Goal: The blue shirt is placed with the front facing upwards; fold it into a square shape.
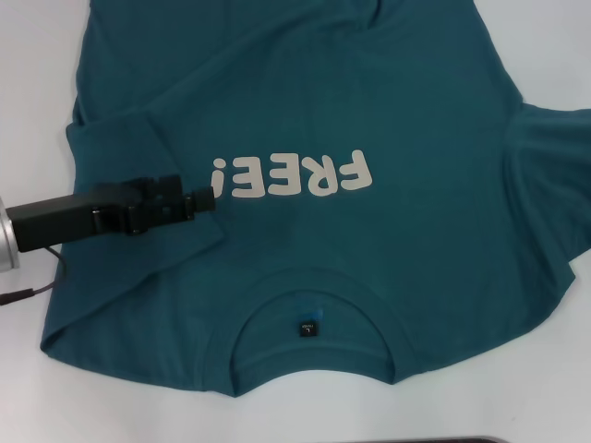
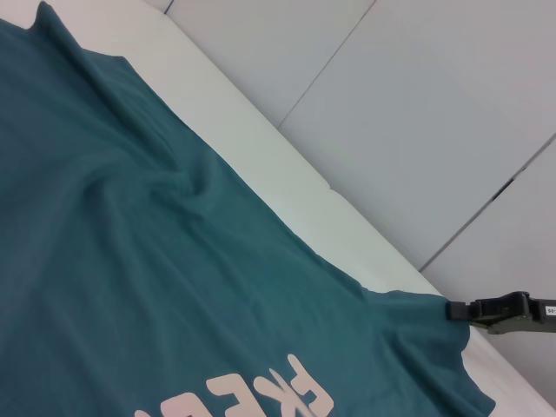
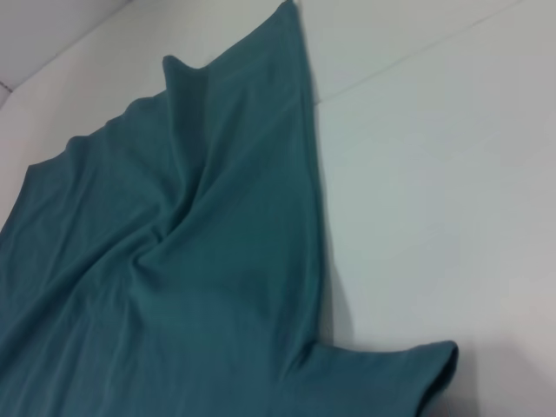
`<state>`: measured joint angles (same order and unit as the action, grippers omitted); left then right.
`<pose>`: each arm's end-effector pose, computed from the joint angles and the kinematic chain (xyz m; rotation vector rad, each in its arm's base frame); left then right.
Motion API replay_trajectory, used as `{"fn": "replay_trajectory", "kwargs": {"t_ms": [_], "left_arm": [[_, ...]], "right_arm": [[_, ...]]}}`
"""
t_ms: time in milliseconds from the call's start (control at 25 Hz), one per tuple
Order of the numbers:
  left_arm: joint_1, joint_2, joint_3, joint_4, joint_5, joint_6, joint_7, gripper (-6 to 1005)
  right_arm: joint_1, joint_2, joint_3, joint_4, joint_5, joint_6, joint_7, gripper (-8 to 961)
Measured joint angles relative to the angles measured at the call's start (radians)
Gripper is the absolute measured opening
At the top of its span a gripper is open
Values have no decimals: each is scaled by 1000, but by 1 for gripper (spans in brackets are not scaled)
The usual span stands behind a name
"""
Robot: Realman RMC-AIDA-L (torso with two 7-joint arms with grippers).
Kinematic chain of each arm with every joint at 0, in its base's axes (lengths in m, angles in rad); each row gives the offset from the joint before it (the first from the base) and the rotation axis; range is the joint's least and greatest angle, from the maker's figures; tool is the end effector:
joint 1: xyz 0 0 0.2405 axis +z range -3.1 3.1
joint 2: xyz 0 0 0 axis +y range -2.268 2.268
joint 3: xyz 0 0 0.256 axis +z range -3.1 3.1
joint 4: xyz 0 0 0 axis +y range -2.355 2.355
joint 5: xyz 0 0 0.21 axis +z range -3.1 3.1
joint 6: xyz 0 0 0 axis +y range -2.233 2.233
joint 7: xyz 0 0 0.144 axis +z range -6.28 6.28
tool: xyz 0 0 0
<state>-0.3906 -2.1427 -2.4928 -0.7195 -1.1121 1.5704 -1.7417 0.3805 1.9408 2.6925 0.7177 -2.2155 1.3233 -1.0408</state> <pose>-0.2916 0.2905 -0.0113 -2.5309 -1.2716 -0.7912 0.3896 0.3100 0.0984 -1.8990 1.6141 0.5157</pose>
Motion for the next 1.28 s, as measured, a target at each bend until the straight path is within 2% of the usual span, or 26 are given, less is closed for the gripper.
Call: {"fn": "replay_trajectory", "kwargs": {"t_ms": [600,800,1080,1280], "left_arm": [[-3,2,0,0,0,1,-7,889],[-7,2,0,0,0,0,-7,889],[-9,2,2,1,2,2,-7,888],[-10,3,4,3,2,2,-7,889]], "right_arm": [[-16,-1,20,12,3,21,1,56],[-11,5,22,13,18,43,-6,65],[39,11,14,13,90,145,-43,77],[95,30,6,2,89,162,-64,85]]}}
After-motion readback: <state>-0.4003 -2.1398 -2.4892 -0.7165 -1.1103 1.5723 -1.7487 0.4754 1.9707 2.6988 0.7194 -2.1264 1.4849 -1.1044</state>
